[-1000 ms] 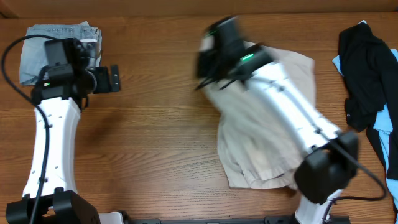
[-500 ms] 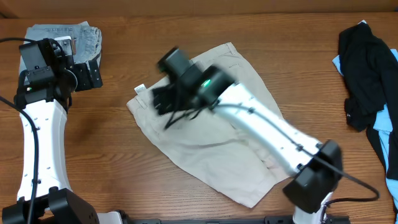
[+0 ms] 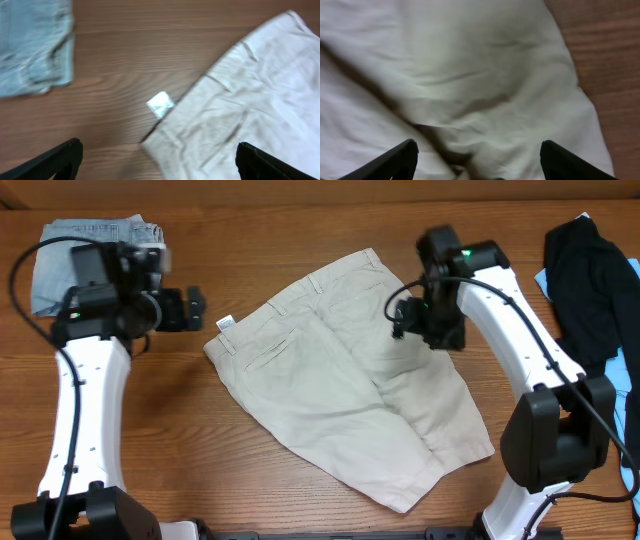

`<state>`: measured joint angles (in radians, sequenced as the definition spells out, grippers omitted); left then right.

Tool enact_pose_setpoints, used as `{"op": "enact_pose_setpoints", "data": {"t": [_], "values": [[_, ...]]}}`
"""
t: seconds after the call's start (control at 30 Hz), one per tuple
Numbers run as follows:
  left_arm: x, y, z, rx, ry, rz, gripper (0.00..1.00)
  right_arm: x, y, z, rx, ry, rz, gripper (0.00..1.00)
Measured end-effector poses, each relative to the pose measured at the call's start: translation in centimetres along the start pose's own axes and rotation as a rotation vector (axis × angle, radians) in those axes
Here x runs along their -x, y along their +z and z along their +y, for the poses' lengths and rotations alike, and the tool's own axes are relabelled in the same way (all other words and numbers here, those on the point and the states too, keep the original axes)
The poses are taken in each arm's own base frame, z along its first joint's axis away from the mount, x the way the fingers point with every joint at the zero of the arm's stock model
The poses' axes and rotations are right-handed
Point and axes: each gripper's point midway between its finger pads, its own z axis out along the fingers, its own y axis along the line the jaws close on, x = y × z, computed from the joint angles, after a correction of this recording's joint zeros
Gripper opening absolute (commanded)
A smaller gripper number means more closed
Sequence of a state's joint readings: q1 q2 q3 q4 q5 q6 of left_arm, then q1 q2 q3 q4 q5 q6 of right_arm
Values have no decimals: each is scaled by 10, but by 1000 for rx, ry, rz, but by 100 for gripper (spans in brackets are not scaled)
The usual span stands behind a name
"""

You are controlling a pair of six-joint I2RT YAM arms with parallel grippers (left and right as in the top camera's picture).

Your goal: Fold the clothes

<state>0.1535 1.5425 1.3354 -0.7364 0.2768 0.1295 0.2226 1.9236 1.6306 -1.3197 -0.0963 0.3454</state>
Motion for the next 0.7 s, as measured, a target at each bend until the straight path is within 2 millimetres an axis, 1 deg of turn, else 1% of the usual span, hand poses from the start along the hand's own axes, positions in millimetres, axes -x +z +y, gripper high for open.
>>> {"op": "enact_pose_setpoints", "data": {"t": [0.07,0.13,0.2,0.27,0.3,0.33,0.4,0.5,0.6,0.7], "values": [[0,3,-18,-29,50,5,100,-2,17,-16,-8,26,19,79],[0,6,-34,-56,94,10,100,-6,33,-29,-16,46,38,73],[-1,8,-48,-80,127,14,100,-14,49,-42,-26,64,67,67],[-1,9,-58,-98,148,17,100,-22,63,-48,-34,69,87,60],[-1,9,-60,-101,154,17,100,-23,68,-49,-32,66,84,56],[-2,10,-63,-106,161,18,100,-24,72,-49,-32,64,85,54],[-2,10,-67,-112,173,20,100,-24,83,-50,-23,56,67,53],[-3,11,-72,-120,188,22,100,-32,98,-54,-29,52,71,52],[-5,15,-78,-130,202,32,100,-29,99,-54,-10,53,19,53],[-9,23,-80,-135,204,54,100,-25,99,-57,-19,89,-34,53]]}}
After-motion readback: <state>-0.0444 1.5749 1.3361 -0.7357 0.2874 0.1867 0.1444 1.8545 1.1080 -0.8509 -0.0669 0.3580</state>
